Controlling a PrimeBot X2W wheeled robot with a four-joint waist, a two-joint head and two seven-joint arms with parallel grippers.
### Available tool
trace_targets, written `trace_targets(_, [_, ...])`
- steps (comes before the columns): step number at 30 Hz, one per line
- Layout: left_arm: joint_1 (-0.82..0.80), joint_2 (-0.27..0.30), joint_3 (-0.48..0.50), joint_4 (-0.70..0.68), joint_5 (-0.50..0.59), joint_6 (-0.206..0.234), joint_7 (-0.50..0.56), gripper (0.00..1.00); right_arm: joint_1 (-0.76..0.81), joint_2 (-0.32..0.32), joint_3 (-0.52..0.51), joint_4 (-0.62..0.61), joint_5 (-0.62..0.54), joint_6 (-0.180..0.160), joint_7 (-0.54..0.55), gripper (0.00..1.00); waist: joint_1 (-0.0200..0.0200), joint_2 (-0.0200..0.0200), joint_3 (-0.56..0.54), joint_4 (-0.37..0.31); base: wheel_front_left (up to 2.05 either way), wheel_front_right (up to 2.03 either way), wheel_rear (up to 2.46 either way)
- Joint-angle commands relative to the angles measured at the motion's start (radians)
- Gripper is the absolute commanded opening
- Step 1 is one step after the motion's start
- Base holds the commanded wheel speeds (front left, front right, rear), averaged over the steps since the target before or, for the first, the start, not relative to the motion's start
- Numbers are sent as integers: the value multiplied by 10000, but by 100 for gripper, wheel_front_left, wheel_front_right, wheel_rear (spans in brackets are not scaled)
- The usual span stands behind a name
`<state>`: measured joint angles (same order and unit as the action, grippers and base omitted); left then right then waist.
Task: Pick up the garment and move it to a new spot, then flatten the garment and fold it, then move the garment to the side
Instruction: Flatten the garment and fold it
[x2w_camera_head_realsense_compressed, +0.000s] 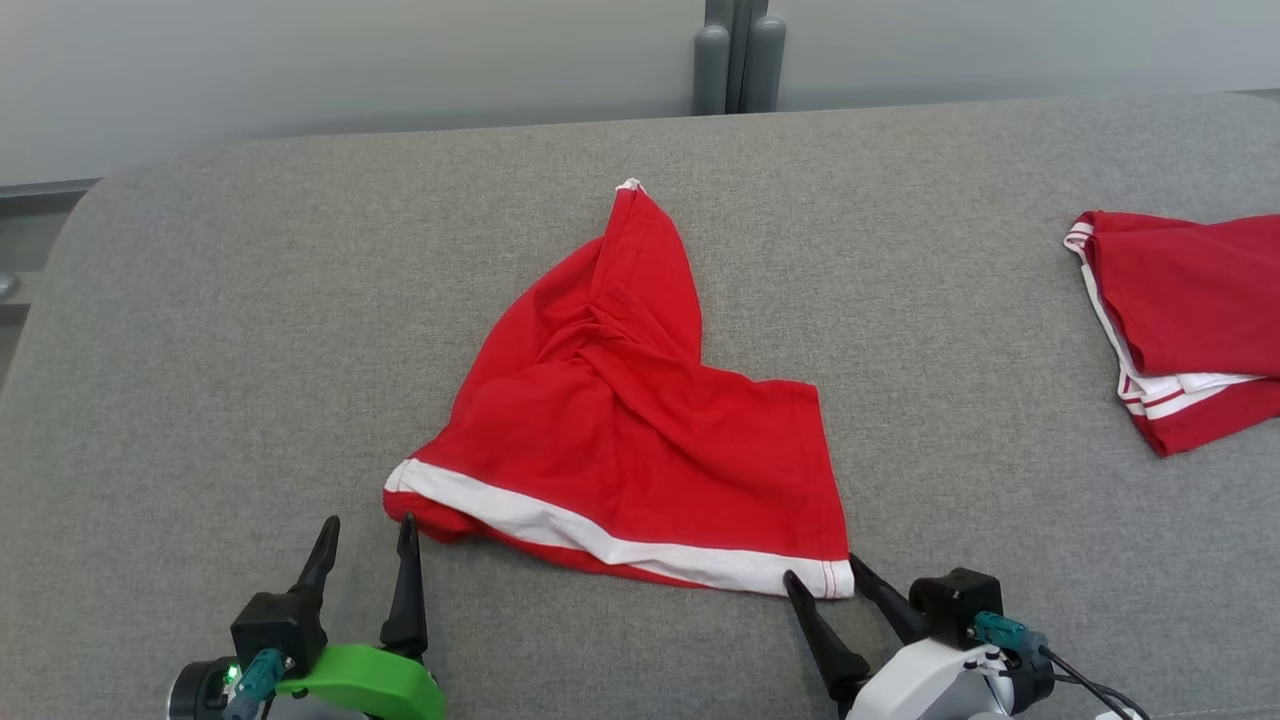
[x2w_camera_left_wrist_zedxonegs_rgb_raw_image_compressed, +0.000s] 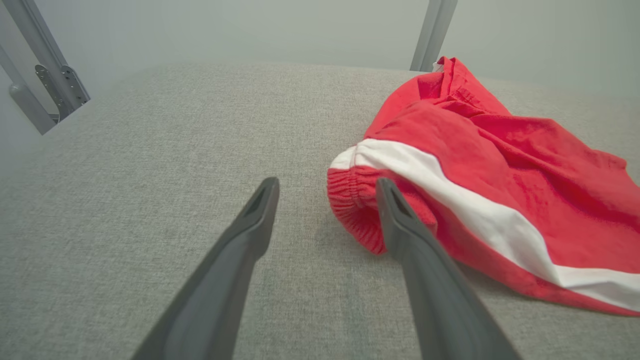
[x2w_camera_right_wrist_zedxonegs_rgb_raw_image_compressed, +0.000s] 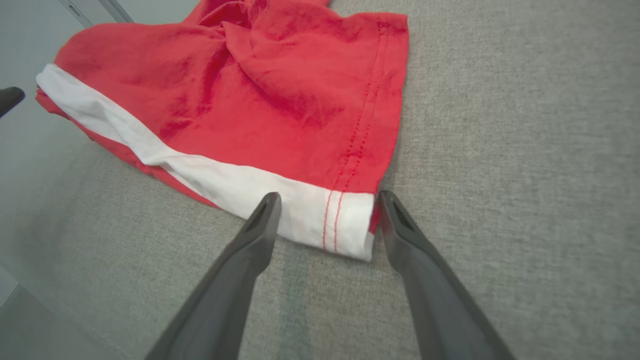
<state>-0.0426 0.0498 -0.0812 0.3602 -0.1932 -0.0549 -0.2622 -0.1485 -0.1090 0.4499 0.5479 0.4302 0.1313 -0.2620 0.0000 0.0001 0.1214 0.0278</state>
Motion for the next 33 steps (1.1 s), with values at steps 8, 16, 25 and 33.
trace_targets(8, [-920,22,-96,948,-300,-520,-26,100,-116,-230,273,-132,160,-12,-32,100,0,-1,118,-102,0,0,0])
trace_targets(16, [-1810,219,-335,2137,-1142,-754,-27,100,-155,-289,559,-98,265,-12,-32,99,0,-1,111,-228,0,0,0])
trace_targets(25, [-2136,1616,-2756,2039,-4287,-762,28,100,-113,-406,797,-26,447,-12,-32,99,0,-1,-14,-257,0,0,0])
trace_targets(33, [-2195,3123,-4420,864,-7464,-764,778,100,-105,-411,896,47,527,-12,-32,98,0,-1,-85,-202,0,0,0])
